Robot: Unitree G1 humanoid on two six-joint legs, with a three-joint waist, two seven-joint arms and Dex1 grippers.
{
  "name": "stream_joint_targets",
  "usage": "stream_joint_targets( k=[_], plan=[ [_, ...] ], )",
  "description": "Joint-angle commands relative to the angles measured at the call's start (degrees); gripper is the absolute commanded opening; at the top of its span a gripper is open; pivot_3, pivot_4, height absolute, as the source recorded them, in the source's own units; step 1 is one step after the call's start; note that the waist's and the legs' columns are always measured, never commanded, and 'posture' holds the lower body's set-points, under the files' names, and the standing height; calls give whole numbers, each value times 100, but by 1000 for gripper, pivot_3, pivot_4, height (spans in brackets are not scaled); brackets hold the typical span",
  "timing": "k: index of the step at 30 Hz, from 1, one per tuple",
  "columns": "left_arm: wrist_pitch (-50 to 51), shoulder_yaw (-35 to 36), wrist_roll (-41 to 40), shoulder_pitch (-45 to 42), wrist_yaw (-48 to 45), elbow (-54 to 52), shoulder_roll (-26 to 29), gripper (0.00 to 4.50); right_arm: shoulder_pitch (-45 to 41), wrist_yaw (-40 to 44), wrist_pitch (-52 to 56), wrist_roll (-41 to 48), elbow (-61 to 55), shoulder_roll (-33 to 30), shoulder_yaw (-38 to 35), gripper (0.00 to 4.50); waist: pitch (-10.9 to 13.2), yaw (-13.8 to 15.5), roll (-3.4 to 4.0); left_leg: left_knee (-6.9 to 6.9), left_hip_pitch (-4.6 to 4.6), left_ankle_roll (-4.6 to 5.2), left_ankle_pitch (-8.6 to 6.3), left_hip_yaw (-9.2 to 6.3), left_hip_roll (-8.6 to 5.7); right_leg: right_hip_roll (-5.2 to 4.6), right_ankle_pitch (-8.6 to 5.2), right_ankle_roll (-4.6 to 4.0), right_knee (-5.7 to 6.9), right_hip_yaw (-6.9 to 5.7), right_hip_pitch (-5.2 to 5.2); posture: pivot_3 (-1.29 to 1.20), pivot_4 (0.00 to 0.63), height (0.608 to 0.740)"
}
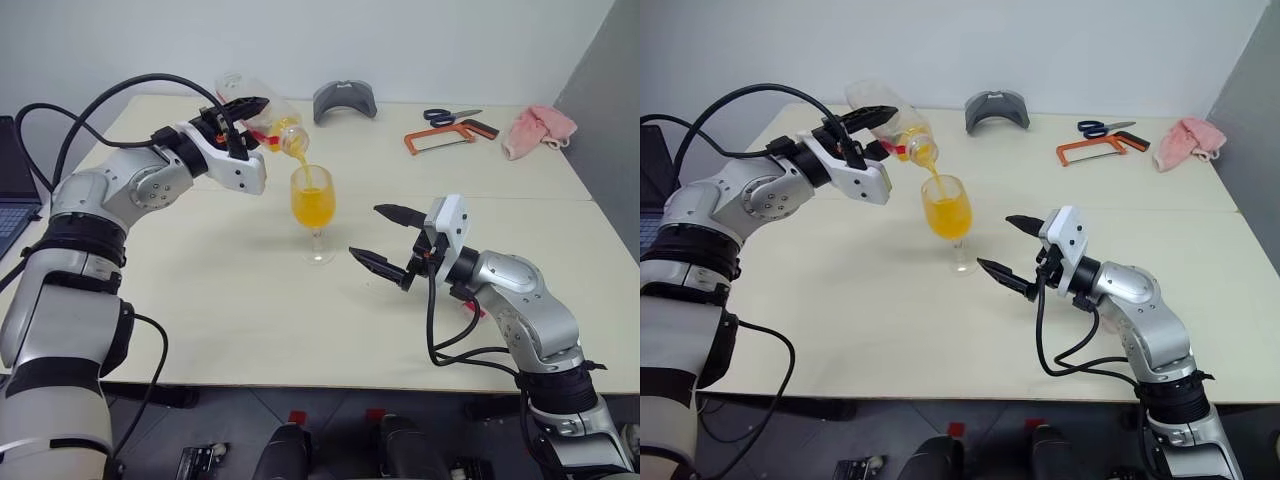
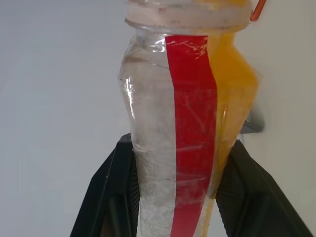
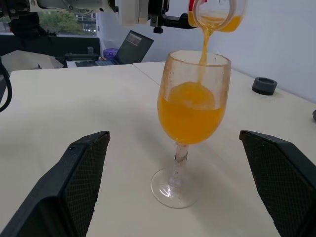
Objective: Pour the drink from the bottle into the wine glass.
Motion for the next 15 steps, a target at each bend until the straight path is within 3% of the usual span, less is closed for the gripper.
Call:
stream_joint_targets(
  k=[1, 15],
  plan=[
    [66, 233, -389, -77, -83, -89, -32, 1671, -23, -16, -88, 35, -242, 39, 15, 4500, 0, 2, 0, 1, 0, 0, 0, -1, 0, -1, 0, 0, 0, 0, 0, 0, 150, 740],
    [923, 865, -1940, 878, -1151, -1141, -418, 1671, -101, -98, -152, -44, -295, 124, 72, 4500, -1, -9, 0, 3, 0, -1, 1, -2, 3, -2, 0, 0, 4, 1, -1, 0, 150, 740]
  ],
)
